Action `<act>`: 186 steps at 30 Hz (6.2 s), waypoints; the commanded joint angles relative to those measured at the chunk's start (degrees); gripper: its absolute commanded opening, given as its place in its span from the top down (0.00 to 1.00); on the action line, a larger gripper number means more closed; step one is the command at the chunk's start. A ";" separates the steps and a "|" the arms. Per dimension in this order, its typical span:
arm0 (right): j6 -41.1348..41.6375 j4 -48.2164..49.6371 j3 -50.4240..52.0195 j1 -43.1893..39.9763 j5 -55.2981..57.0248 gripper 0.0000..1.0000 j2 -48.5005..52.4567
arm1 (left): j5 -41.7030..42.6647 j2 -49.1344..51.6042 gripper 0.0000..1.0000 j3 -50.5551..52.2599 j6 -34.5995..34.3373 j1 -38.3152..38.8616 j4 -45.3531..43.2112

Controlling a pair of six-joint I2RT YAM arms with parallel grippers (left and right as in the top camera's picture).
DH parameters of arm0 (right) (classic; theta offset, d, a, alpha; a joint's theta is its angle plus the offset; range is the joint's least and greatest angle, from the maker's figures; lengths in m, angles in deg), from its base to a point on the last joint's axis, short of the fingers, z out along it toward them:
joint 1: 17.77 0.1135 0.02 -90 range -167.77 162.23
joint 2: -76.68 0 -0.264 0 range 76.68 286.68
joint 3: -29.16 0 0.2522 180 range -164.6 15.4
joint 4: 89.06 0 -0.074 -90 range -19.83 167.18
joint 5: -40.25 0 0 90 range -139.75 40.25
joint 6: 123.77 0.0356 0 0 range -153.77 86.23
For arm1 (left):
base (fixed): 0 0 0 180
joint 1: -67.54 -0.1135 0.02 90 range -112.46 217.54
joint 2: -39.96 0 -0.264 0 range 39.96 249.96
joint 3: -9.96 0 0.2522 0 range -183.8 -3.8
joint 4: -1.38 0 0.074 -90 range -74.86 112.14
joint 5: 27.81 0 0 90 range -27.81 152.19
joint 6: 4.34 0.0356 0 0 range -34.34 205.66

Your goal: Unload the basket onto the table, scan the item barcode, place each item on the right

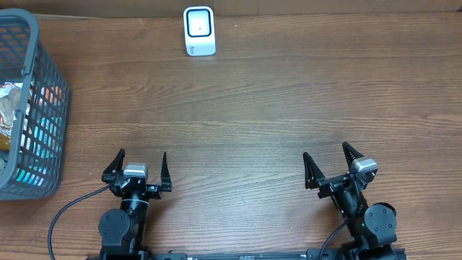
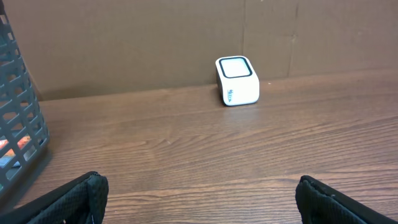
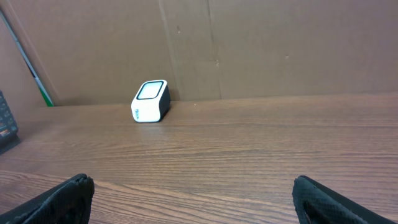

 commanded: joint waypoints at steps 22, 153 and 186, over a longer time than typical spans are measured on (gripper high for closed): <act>-0.02 0.37 0.59 -0.26 0.04 0.00 -0.52 | -0.35 -0.61 0.00 0.22 0.87 -0.26 0.13; -0.04 0.37 0.59 -0.26 0.04 0.00 -0.52 | -18.36 120.72 0.00 -118.46 -24.48 -50.60 67.43; -0.02 0.37 0.59 -0.26 0.04 0.00 -0.52 | -14.73 122.79 0.04 -104.98 -17.94 -53.90 54.47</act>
